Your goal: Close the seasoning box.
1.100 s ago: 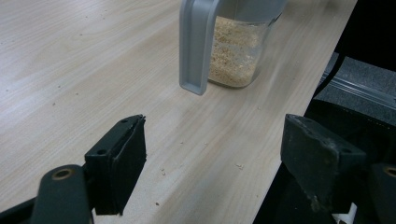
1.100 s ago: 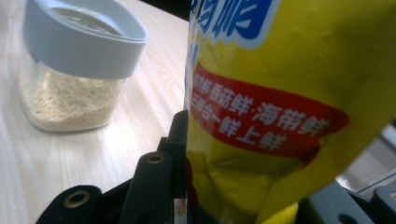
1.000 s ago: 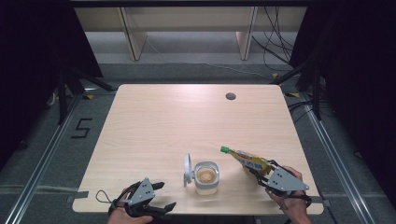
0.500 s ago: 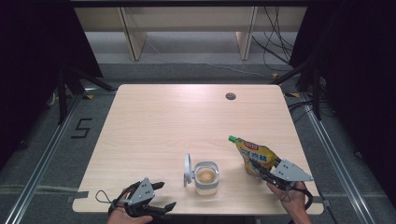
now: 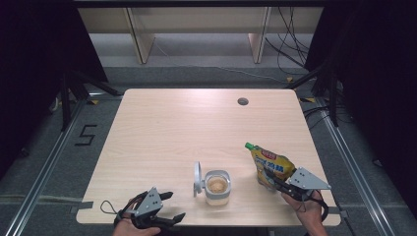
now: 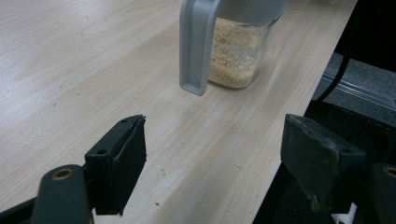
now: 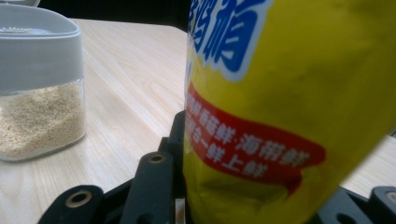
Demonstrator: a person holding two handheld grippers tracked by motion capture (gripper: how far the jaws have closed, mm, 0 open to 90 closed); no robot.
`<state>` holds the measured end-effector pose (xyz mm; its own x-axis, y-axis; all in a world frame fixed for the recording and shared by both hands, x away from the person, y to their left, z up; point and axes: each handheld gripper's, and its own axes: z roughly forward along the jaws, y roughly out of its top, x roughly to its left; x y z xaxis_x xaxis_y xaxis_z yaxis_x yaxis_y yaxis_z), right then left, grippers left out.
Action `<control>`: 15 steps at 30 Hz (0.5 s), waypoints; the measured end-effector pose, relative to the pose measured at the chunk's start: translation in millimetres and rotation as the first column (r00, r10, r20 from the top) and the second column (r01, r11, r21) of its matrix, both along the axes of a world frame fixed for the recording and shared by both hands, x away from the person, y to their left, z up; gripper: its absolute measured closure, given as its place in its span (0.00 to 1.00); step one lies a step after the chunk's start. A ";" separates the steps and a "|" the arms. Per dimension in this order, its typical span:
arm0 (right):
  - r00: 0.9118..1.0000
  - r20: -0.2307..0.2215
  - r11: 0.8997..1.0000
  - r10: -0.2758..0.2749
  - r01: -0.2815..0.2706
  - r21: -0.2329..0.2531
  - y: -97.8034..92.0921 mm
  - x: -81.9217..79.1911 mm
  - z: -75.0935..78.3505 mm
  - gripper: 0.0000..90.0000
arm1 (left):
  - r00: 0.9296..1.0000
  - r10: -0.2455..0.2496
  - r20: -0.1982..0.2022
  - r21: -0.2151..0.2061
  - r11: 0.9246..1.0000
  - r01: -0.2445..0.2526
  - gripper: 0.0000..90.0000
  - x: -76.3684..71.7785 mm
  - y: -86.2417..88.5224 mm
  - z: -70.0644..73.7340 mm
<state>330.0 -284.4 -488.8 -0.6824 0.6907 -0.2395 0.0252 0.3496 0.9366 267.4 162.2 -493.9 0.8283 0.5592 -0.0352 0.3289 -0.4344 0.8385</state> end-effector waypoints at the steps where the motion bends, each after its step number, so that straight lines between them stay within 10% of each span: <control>1: 1.000 0.012 1.000 -0.012 0.012 0.013 -0.5 0.6 -0.5 0.75 | 1.000 0.019 -0.022 -0.016 1.000 -0.019 0.25 -1.7 -1.0 -0.7; 15: 0.998 -0.034 0.998 -0.048 0.049 0.041 -10.6 -4.5 -1.1 0.68 | 1.000 0.022 -0.020 -0.016 1.000 -0.023 0.25 -1.0 -0.7 -1.4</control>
